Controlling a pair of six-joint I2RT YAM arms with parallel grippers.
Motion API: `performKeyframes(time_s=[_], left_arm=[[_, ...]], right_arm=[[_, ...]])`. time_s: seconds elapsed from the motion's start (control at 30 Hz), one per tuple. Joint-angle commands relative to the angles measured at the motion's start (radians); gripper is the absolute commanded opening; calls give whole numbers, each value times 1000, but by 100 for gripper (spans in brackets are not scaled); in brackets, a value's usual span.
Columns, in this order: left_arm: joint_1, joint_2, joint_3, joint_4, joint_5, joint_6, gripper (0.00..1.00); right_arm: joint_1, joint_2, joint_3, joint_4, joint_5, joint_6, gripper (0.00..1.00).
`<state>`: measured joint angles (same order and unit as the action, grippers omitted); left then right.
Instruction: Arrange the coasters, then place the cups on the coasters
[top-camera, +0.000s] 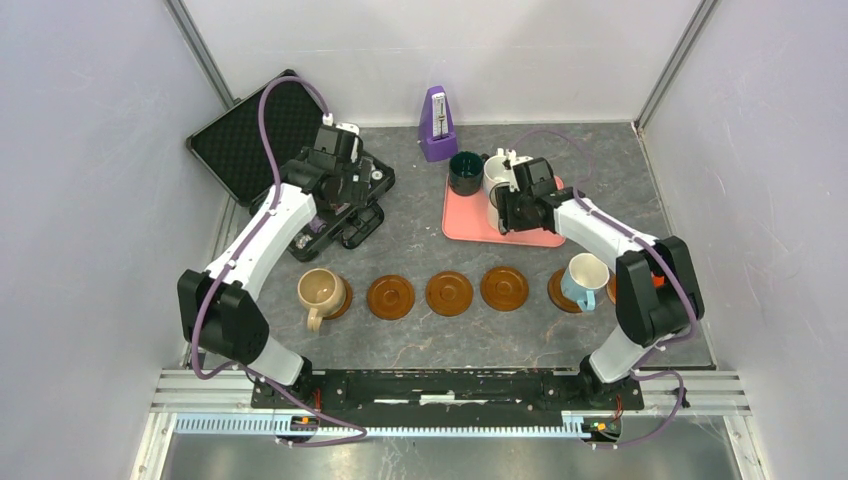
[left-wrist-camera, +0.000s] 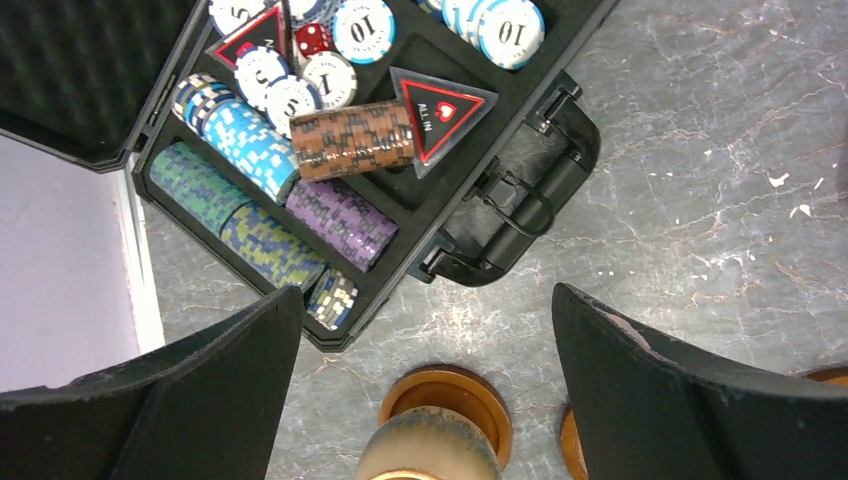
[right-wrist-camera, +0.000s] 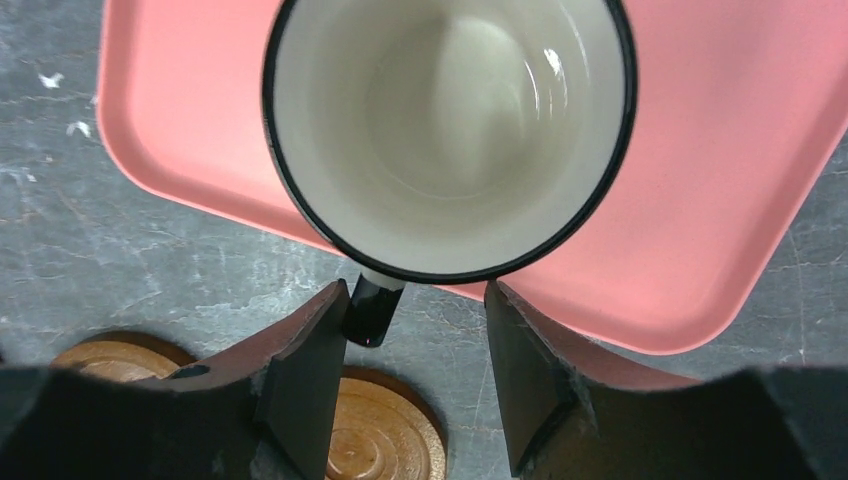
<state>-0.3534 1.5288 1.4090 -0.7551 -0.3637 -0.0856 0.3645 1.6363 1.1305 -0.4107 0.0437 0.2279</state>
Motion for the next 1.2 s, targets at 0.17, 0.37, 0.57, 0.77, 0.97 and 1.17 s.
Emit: performKeyframes(time_s=[0.17, 0.37, 0.57, 0.77, 0.97, 1.17], left_arm=[[15, -19, 33, -13, -39, 56, 100], [22, -20, 34, -6, -49, 65, 100], [21, -4, 45, -12, -23, 50, 100], [21, 24, 73, -26, -16, 44, 100], [21, 23, 76, -29, -19, 32, 100], [21, 20, 71, -29, -21, 29, 100]], right_arm=[[1, -23, -115, 122, 53, -10, 43], [1, -90, -185, 177, 76, -83, 37], [3, -89, -152, 204, 72, -137, 51], [2, -42, -101, 175, 104, -150, 46], [2, -41, -103, 174, 70, -147, 38], [2, -65, -113, 140, 54, -162, 4]])
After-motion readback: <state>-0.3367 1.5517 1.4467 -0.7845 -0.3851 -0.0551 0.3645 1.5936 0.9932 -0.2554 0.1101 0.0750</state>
